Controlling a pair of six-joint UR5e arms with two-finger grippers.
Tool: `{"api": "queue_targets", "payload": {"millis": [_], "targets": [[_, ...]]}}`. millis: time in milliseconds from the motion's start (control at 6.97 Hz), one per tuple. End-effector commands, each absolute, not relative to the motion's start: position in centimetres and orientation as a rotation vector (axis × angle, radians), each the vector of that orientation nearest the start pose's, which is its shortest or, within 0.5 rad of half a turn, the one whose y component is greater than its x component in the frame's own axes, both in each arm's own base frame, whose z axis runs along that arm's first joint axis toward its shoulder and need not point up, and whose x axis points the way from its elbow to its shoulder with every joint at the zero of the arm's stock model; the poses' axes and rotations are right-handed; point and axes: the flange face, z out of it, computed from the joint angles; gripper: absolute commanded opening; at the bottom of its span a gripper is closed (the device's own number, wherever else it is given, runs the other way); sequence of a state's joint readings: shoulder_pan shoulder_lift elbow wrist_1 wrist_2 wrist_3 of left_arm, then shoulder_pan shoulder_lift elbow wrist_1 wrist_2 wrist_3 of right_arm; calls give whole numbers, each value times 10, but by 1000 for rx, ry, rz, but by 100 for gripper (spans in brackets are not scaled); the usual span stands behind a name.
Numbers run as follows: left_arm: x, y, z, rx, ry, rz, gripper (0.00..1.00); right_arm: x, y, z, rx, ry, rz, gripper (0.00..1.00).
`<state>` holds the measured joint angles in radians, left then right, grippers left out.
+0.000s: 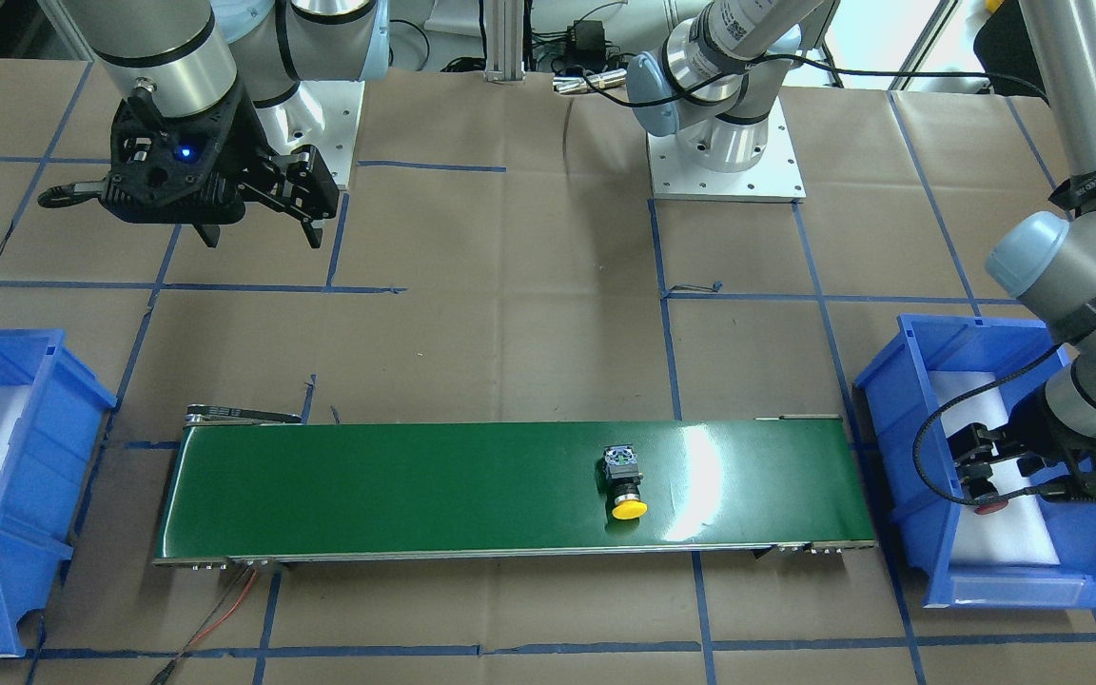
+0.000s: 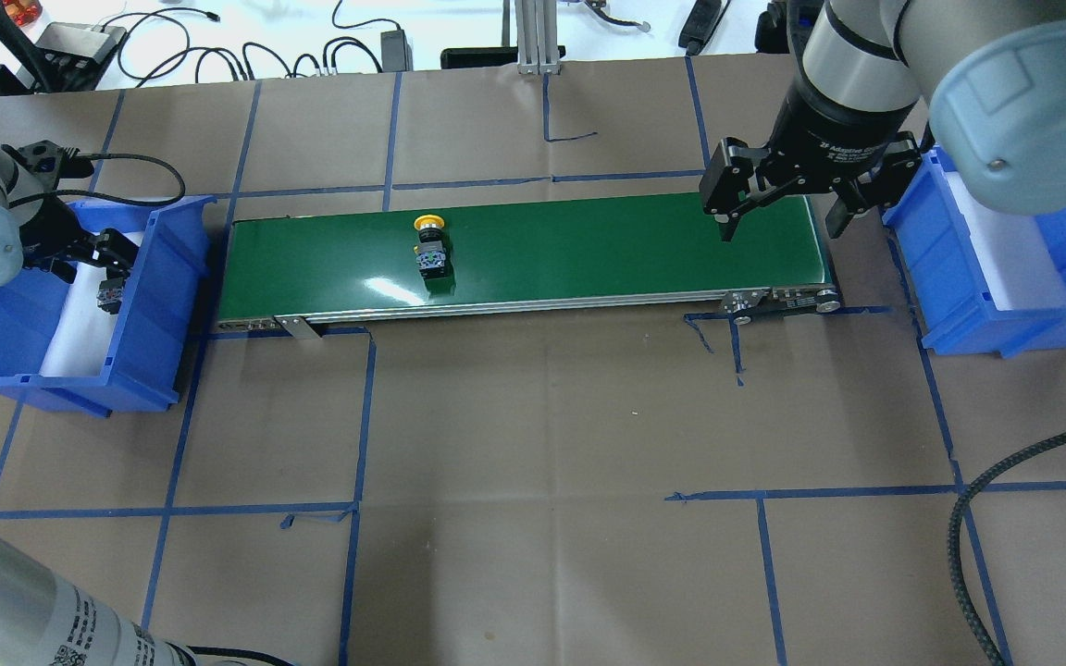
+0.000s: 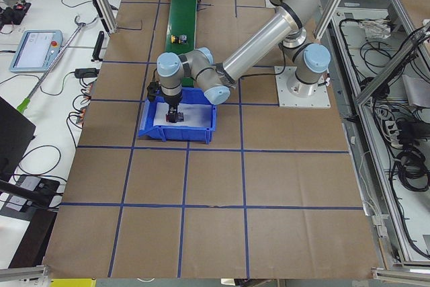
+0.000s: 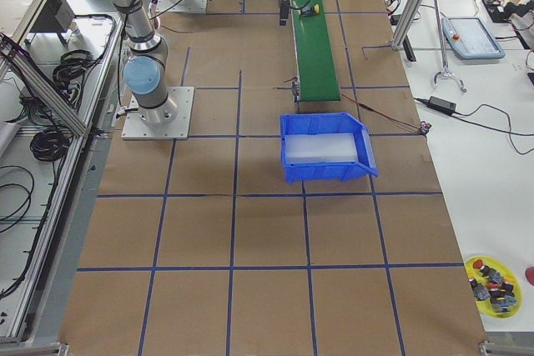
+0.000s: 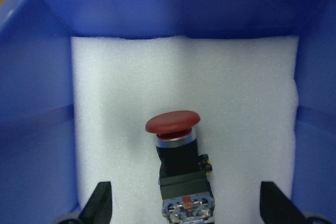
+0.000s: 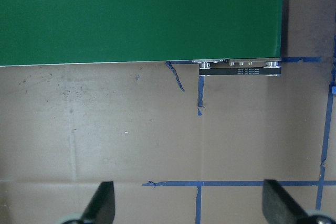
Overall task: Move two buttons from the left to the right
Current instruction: 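Lower the left gripper and grasp the red push-button switch, lifting it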
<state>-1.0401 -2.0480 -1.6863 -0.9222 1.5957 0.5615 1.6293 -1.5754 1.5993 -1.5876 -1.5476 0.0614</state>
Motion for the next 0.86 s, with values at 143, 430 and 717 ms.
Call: {"api": "queue_targets", "payload": {"millis": [143, 430, 717], "targets": [[206, -607, 215, 44, 3094, -47, 100, 164, -482, 475, 7, 3116, 21, 100], [205, -609, 213, 48, 3113, -64, 79, 165, -484, 473, 8, 3115, 29, 100], [206, -609, 214, 57, 3115, -68, 37, 165, -484, 471, 5, 3115, 36, 100]]}}
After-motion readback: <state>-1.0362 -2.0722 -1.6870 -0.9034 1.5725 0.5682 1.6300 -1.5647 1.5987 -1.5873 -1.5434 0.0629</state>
